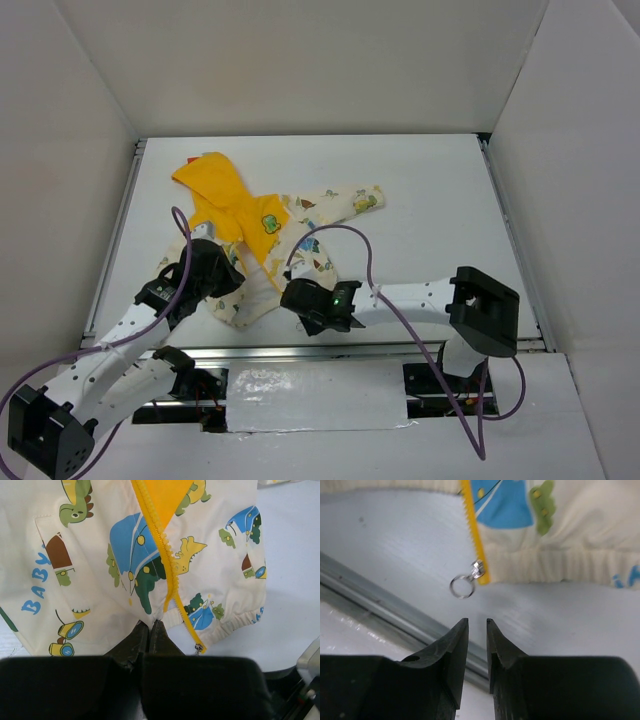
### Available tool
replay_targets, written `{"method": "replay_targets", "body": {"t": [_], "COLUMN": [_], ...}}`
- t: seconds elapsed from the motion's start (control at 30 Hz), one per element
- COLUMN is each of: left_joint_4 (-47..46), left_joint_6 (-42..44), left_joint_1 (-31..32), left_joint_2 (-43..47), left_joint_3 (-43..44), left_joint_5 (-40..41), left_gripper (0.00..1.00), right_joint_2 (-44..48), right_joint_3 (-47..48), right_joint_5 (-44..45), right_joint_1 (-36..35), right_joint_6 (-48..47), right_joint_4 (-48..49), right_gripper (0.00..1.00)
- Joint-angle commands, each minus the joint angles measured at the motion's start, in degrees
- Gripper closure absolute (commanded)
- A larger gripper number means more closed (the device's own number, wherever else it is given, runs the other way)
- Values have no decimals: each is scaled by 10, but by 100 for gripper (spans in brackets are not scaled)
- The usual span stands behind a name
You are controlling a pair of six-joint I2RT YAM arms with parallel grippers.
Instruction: Zip up the jacket
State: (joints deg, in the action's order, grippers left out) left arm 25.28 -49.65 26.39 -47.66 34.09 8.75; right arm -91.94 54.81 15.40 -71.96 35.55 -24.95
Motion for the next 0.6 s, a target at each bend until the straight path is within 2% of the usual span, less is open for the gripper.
{"method": "replay_targets", "body": {"t": [0.0, 0.1, 0.27, 0.57], "left_joint_4": [-15, -8, -3, -10], "left_joint_6": [2, 0, 4, 6], "left_joint_1": [-3, -4, -4, -4], "left_joint_2": [-1, 4, 3, 2], "left_joint_3": [-3, -3, -3, -10], "left_joint_5": [2, 7, 12, 11], "left_gripper": [100, 100, 100, 100], "right_joint_2": [15, 6, -26, -56], "right_joint_3": [21, 21, 40, 57], "right_joint_5": [35, 10, 6, -20], "right_joint_1": [41, 69, 77, 76], "right_joint_6": [-45, -85, -114, -117], "right_joint_4": [22, 45, 40, 46], "right_gripper": [71, 68, 64, 61]}}
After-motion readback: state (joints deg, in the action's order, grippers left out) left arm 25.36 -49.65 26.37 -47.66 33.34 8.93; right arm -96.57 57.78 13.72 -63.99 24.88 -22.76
